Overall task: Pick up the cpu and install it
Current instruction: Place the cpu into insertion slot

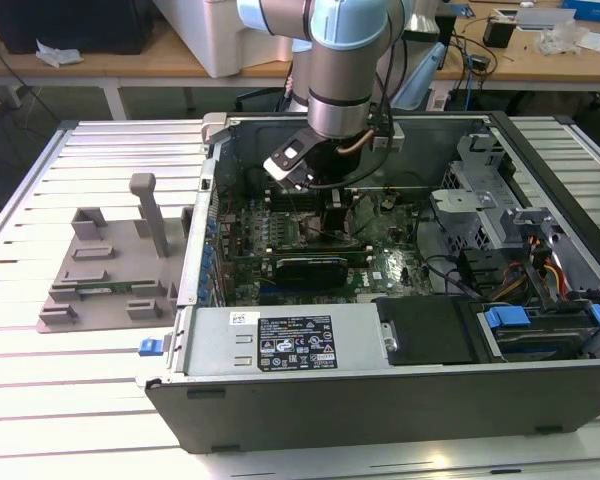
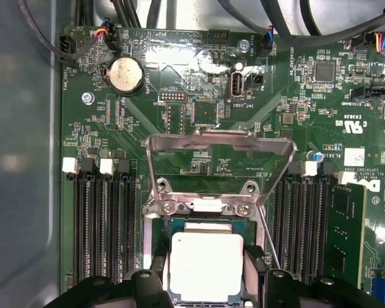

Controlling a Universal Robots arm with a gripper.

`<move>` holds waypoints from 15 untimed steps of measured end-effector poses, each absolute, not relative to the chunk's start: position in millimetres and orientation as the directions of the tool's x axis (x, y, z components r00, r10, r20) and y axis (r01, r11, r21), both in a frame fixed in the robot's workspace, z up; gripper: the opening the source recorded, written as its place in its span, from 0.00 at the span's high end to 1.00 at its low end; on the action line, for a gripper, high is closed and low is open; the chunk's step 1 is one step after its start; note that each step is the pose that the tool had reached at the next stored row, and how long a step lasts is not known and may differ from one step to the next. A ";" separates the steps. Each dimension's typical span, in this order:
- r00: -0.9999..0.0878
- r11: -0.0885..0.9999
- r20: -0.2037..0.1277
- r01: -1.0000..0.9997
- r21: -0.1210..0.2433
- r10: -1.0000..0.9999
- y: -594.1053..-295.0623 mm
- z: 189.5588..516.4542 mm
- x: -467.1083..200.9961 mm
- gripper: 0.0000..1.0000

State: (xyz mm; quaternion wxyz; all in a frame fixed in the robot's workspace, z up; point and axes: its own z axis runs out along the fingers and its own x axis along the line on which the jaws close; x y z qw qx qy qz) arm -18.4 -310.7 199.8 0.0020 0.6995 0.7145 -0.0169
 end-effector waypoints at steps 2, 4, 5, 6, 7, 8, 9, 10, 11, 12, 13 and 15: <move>-0.022 0.021 -0.027 1.000 -0.021 0.999 -310.8 199.9 -19.7 0.45; -0.025 0.025 -0.027 0.999 -0.021 0.999 -310.8 199.9 -20.2 0.45; -0.031 0.030 -0.027 0.999 -0.021 0.999 -310.8 199.9 -20.2 0.45; -0.031 0.031 -0.027 0.999 -0.021 0.999 -310.5 199.7 -20.3 0.45; -0.031 0.031 -0.027 0.999 -0.021 0.999 -310.1 199.3 -20.2 0.45; -0.032 0.031 -0.027 0.999 -0.021 0.999 -310.0 199.1 -20.2 0.45; -0.032 0.031 -0.027 0.999 -0.021 0.999 -309.8 198.8 -20.2 0.45; -0.031 0.031 -0.027 0.999 -0.021 0.999 -309.7 198.5 -20.2 0.45; -0.031 0.031 -0.027 0.999 -0.022 0.999 -309.8 198.4 -20.3 0.45; -0.031 0.031 -0.027 0.999 -0.022 0.999 -309.8 198.4 -20.3 0.45; -0.031 0.031 -0.027 0.999 -0.022 0.999 -309.7 198.3 -20.3 0.45; -0.031 0.031 -0.027 0.999 -0.022 0.999 -309.7 198.2 -20.3 0.45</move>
